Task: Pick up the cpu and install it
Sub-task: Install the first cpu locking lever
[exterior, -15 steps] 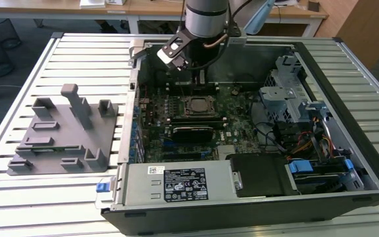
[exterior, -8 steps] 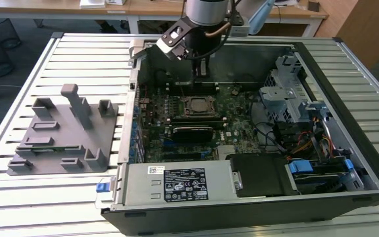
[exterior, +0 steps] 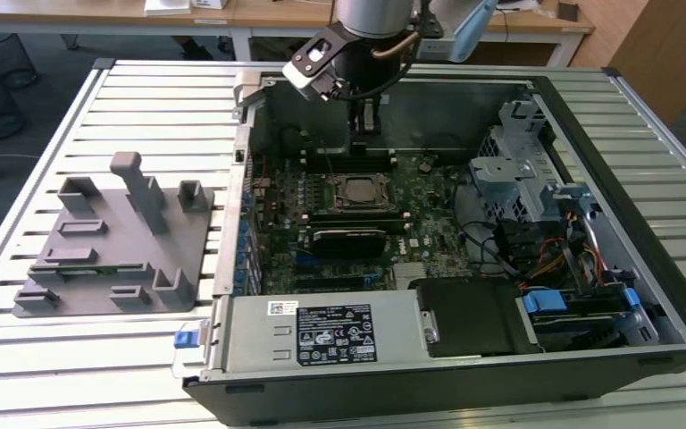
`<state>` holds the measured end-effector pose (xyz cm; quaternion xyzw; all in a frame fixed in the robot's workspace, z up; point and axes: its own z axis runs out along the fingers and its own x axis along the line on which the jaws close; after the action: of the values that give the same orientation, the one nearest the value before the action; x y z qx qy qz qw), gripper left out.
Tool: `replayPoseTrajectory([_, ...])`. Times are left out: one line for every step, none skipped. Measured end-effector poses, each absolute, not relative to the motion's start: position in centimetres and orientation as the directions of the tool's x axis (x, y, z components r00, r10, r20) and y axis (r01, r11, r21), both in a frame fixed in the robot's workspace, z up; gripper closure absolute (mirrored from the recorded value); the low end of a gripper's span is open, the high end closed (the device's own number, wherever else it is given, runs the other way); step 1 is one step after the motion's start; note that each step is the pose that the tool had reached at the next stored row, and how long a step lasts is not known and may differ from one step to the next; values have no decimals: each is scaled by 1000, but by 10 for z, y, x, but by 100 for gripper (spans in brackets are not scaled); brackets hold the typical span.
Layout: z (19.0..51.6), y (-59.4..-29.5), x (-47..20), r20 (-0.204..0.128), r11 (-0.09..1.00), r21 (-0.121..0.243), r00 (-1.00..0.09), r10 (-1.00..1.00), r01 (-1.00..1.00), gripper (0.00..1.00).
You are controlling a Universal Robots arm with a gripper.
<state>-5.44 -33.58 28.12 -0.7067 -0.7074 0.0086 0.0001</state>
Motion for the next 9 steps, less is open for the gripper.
replayPoseTrajectory([281,-336,-54,-12,1,-12,-1,1000,1000,88])
replayPoseTrajectory([281,-336,-54,-12,3,-12,-3,1000,1000,88])
replayPoseTrajectory([281,-336,-55,-12,14,-12,-14,1000,1000,88])
replayPoseTrajectory([281,-336,-55,-12,32,-12,-32,999,999,88])
replayPoseTrajectory([281,-336,-55,-12,50,-12,-50,999,999,88])
replayPoseTrajectory([281,-336,-55,-12,68,-12,-68,998,998,88])
replayPoseTrajectory([281,-336,-55,-12,86,-12,-86,996,996,88])
replayPoseTrajectory([281,-336,-55,-12,104,-12,-104,995,995,88])
replayPoseTrajectory([280,-336,-55,-12,121,-12,-121,993,993,88])
